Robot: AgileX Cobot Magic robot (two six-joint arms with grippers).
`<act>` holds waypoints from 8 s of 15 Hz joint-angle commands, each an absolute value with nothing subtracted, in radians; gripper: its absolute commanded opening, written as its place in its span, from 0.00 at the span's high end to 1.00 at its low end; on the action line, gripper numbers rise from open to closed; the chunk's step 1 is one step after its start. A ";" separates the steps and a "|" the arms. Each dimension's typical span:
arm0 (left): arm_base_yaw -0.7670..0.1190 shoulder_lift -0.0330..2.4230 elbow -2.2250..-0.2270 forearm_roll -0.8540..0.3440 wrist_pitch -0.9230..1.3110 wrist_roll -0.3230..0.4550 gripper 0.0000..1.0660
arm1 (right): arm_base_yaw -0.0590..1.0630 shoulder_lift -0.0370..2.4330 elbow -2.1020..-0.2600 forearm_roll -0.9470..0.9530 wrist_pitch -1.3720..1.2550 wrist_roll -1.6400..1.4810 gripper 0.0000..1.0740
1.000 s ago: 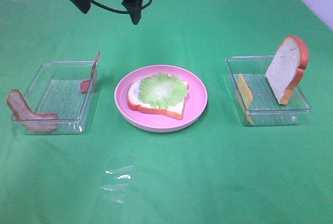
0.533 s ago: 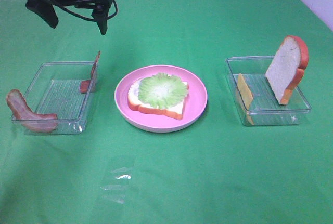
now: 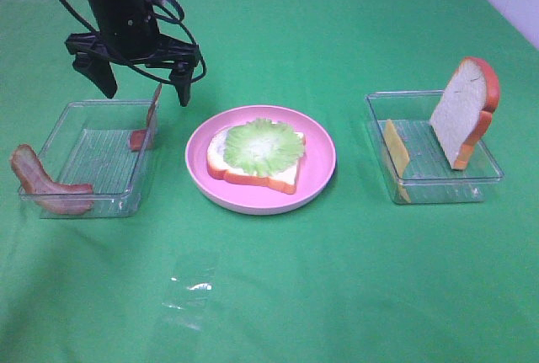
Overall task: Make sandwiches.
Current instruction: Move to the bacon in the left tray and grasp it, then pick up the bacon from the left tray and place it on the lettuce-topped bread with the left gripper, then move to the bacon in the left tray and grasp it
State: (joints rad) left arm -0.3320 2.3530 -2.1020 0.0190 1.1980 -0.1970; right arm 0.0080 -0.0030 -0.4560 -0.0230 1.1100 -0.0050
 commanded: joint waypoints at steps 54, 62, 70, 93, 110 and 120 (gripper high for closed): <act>-0.577 2.385 -2.104 -0.284 1.065 -0.018 1.00 | 0.008 -0.026 -0.453 -0.025 1.107 -0.011 0.11; -0.577 2.385 -2.104 -0.057 1.116 -0.115 1.00 | 0.008 -0.026 -0.453 -0.025 1.107 -0.011 0.11; -0.577 2.387 -2.104 0.000 1.153 -0.199 0.99 | 0.008 -0.026 -0.453 -0.025 1.107 -0.011 0.11; -0.188 1.867 -1.619 0.016 1.317 -0.118 0.09 | 0.008 -0.026 -0.453 -0.024 1.107 -0.011 0.11; -0.091 2.052 -1.479 -0.016 1.161 -0.035 0.09 | 0.008 -0.026 -0.453 -0.024 1.107 -0.011 0.11; -0.091 2.066 -1.479 -0.016 1.142 -0.017 0.45 | 0.008 -0.026 -0.453 -0.024 1.107 -0.011 0.11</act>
